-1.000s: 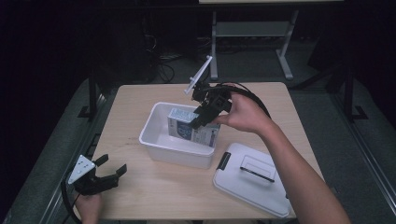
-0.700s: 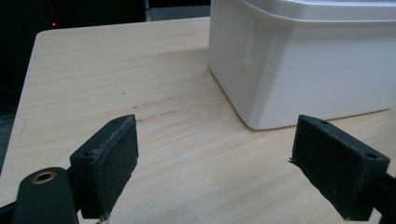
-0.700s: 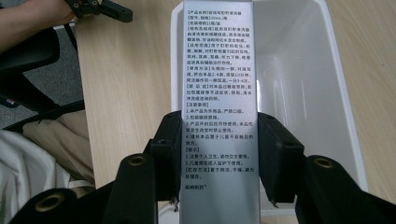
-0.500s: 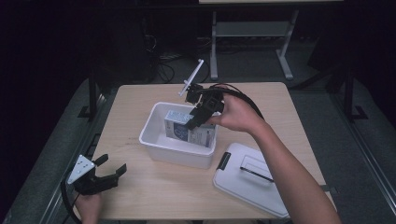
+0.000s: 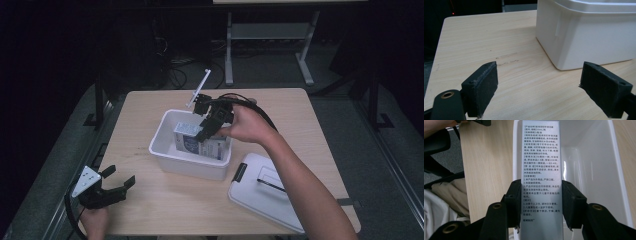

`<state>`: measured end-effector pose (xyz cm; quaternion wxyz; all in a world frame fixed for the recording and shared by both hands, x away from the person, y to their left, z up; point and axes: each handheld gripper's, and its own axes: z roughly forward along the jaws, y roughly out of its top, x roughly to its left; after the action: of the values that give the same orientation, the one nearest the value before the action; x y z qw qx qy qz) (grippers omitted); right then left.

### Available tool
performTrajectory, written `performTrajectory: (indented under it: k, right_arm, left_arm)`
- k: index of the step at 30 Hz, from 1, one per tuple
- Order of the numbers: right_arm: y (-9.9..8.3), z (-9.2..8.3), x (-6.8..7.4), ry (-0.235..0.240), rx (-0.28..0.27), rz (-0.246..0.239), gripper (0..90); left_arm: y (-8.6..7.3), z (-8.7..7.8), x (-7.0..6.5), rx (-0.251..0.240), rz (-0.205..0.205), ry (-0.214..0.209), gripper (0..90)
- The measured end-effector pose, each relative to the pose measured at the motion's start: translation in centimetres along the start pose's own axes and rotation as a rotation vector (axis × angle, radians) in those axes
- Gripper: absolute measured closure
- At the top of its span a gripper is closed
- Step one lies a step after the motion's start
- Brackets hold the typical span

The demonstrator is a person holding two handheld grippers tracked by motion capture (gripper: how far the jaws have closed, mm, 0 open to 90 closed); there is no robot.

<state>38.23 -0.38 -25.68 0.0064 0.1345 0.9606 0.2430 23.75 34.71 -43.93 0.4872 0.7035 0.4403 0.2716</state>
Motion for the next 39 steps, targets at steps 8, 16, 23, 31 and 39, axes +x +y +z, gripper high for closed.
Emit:
performTrajectory:
  k: [8,16,23,31,39]
  right_arm:
    - [0.0,0.9,-0.1,0.005,0.011,-0.003,55.1]
    - [0.2,1.7,-0.1,0.008,0.021,-0.005,55.1]
    - [-0.1,2.2,-0.2,0.016,0.022,-0.001,55.1]
    - [-0.9,3.3,-0.6,0.017,0.035,0.014,55.1]
    - [-1.3,4.0,-0.8,0.026,0.033,0.026,55.1]
  left_arm:
    - [0.0,0.0,0.0,-0.001,-0.001,-0.001,13.7]
    - [-0.1,-0.1,0.0,-0.001,0.001,-0.002,13.6]
    - [0.0,0.0,0.0,-0.002,-0.002,-0.002,13.6]
    - [0.0,0.0,0.0,-0.001,-0.001,-0.002,13.6]
    - [0.0,0.0,0.1,0.0,-0.001,-0.005,13.6]
